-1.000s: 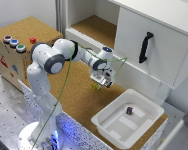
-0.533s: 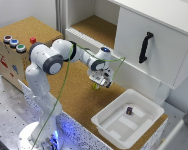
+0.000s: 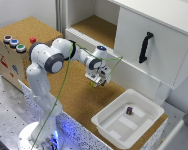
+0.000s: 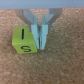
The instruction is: Go slide the yellow block to the left
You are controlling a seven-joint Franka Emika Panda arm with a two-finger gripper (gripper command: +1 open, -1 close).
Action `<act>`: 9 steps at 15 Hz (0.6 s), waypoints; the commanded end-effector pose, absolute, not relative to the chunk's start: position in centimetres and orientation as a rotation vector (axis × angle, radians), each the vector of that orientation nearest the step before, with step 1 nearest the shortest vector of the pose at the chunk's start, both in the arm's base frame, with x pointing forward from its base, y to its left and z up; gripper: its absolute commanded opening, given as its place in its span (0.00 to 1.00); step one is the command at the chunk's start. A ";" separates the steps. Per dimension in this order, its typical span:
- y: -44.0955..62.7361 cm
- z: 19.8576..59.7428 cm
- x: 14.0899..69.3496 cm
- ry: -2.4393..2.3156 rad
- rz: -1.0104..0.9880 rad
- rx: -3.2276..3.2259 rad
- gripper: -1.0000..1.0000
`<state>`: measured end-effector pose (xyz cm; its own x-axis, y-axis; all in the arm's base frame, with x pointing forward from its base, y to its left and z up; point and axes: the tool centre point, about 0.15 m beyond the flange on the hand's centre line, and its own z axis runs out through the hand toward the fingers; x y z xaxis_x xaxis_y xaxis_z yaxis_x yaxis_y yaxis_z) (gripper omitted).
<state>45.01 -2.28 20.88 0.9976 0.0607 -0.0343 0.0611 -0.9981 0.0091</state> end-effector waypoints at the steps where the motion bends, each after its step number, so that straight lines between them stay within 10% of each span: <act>1: 1.0 22.2 44.8 0.042 -0.179 3.059 0.00; 9: 5.8 21.5 45.0 0.010 -0.240 3.060 0.00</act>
